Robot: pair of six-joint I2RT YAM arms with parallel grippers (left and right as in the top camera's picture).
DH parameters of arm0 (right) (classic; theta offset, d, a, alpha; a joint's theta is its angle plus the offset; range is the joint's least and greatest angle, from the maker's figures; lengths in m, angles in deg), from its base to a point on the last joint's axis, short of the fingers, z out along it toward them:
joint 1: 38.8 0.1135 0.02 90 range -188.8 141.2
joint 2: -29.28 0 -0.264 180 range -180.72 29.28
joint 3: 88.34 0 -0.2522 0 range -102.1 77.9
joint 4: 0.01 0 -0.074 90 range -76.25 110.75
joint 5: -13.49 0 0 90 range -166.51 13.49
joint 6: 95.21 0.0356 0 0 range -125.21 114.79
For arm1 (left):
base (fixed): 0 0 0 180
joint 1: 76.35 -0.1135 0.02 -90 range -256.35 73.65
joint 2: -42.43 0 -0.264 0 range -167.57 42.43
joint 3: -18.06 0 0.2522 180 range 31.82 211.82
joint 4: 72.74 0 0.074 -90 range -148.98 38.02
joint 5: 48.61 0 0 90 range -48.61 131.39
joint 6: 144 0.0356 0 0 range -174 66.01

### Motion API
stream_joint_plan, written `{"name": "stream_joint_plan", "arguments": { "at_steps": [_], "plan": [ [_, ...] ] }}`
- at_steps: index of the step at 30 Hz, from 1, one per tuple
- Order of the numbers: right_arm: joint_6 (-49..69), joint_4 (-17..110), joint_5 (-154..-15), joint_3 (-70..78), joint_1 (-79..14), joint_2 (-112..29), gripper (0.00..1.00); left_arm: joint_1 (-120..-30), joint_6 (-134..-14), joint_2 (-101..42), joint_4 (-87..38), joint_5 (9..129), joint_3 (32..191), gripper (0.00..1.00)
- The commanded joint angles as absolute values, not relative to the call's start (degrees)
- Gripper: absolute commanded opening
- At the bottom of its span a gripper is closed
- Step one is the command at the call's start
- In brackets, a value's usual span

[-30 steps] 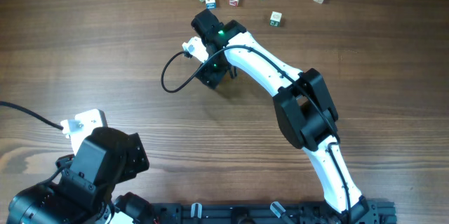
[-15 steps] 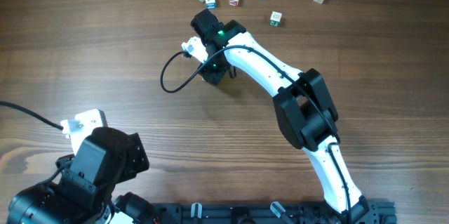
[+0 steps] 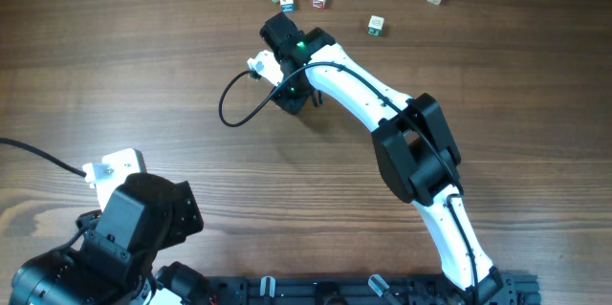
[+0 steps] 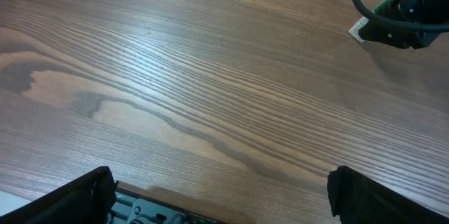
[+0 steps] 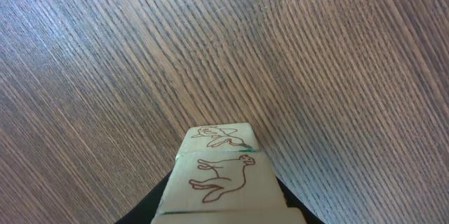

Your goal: Form a tower

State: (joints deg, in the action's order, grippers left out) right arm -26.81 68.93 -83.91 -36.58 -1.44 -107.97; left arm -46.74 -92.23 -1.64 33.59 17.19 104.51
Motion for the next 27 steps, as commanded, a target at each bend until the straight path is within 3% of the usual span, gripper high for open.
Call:
{"name": "stream_joint_plan", "arguments": {
  "at_steps": [1, 3, 9, 27],
  "plan": [
    [-27.69, 69.08, -81.92, -35.99, -0.87, -109.55, 0.41, -47.00, -91.56, -1.60, 33.42, 16.03, 104.42, 1.00],
    [-27.67, 69.08, -81.50, -35.99, -0.81, -109.55, 0.50, -47.00, -91.56, -1.60, 33.42, 16.03, 104.42, 1.00],
    [-27.08, 69.04, -81.39, -36.03, -0.83, -109.52, 1.00, -47.00, -91.56, -1.60, 33.42, 16.03, 104.42, 1.00],
    [-21.50, 70.33, -81.24, -37.60, -0.39, -103.67, 1.00, -47.00, -91.56, -1.60, 33.42, 16.03, 104.42, 1.00]
  ]
}}
